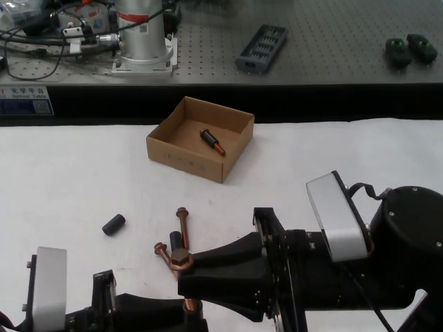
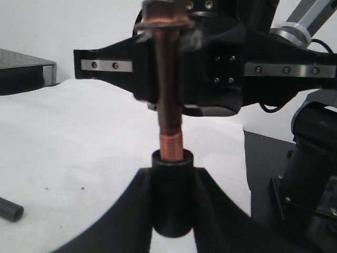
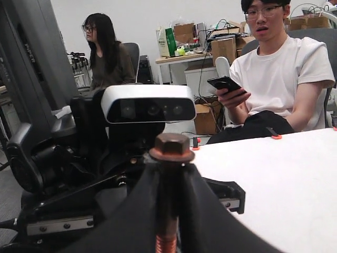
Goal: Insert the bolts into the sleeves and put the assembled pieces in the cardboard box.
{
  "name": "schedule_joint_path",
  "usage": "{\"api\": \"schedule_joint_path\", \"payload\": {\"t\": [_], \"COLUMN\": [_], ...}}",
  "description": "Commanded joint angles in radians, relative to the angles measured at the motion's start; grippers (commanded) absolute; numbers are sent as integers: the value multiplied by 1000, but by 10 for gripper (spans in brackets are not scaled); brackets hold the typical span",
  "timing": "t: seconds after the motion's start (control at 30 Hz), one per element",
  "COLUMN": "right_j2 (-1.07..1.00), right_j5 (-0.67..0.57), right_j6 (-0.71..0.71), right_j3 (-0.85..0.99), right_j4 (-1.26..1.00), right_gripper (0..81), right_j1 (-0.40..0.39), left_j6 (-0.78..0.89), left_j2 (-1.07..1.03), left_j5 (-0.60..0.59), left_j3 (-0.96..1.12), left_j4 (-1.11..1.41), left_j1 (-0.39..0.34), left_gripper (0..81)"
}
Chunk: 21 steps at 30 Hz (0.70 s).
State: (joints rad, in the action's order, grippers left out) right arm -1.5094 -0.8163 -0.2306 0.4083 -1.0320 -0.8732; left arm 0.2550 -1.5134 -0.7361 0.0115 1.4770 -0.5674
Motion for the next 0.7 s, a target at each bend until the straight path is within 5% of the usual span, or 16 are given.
{"api": "schedule_joint_path", "payload": {"t": [0.0, 0.67], "right_j2": [-5, -5], "right_j5": [-9, 4], "right_j6": [7, 37], "right_j3": [-5, -5], "right_j4": [40, 35], "right_gripper": [61, 11], "right_j1": [-2, -2], "left_j6": [8, 83], "left_j2": [30, 92], "left_j5": [40, 48], "left_j3": [6, 3], "left_j4": [76, 76], "left_j1": [-3, -3], "left_gripper": [6, 6]}}
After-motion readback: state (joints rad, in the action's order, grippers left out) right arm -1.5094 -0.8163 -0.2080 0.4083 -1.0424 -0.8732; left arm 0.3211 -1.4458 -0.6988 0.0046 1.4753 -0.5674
